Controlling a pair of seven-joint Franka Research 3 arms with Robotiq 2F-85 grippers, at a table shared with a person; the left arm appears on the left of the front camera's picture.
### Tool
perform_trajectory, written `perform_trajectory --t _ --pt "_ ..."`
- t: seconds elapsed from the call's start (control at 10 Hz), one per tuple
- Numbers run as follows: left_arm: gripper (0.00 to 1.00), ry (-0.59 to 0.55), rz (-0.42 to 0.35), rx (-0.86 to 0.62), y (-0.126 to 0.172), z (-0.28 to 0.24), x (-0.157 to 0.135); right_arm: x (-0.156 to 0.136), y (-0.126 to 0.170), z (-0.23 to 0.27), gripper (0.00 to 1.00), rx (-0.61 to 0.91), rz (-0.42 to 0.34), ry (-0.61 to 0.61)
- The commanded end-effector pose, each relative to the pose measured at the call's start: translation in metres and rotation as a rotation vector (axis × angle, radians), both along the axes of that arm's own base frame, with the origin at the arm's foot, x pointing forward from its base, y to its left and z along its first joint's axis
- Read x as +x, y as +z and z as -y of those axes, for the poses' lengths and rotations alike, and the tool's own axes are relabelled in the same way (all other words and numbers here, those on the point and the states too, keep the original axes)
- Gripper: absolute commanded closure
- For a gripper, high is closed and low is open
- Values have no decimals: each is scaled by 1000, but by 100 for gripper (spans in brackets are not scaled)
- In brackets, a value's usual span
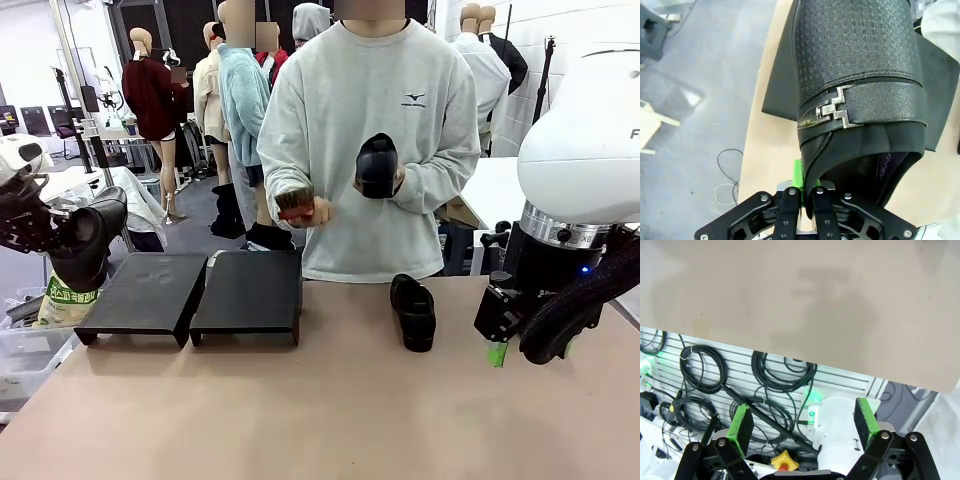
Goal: Organize the shoes by placing them on the stand.
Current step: Place the Shoe from the middle of the table onto the Shoes Stand.
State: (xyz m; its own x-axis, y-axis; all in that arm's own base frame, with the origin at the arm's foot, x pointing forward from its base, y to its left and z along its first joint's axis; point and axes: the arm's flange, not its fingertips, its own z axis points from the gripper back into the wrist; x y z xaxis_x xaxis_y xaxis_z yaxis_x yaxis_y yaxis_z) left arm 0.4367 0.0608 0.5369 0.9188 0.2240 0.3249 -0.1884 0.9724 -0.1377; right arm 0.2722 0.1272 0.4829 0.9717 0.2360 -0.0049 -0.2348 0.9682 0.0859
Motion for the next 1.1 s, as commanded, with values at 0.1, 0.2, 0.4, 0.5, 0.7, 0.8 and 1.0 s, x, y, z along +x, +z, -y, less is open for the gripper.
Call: perform_trajectory --t 0.1,0.2,0.4,0.5,0.7,0.8,1.0 --pt "100 -61 5 6 -29 -25 40 -1 -1 -3 0 12 -6 -12" --pt "100 -89 12 -24 -40 -32 49 -1 -1 -3 0 12 -6 -12" --pt "100 -134 22 -12 -52 -31 57 -1 -1 -3 0 12 -6 -12" --pt "100 -152 56 13 -54 -30 59 -1 -1 -3 0 12 -6 -12" --pt "100 -149 2 33 -70 -30 72 -1 -1 -3 0 12 -6 -12" --pt "100 -138 -5 29 -76 -33 79 -1 -1 -3 0 12 -6 -12" --pt "100 -119 -24 7 -86 -40 91 -1 -1 -3 0 12 -6 -12"
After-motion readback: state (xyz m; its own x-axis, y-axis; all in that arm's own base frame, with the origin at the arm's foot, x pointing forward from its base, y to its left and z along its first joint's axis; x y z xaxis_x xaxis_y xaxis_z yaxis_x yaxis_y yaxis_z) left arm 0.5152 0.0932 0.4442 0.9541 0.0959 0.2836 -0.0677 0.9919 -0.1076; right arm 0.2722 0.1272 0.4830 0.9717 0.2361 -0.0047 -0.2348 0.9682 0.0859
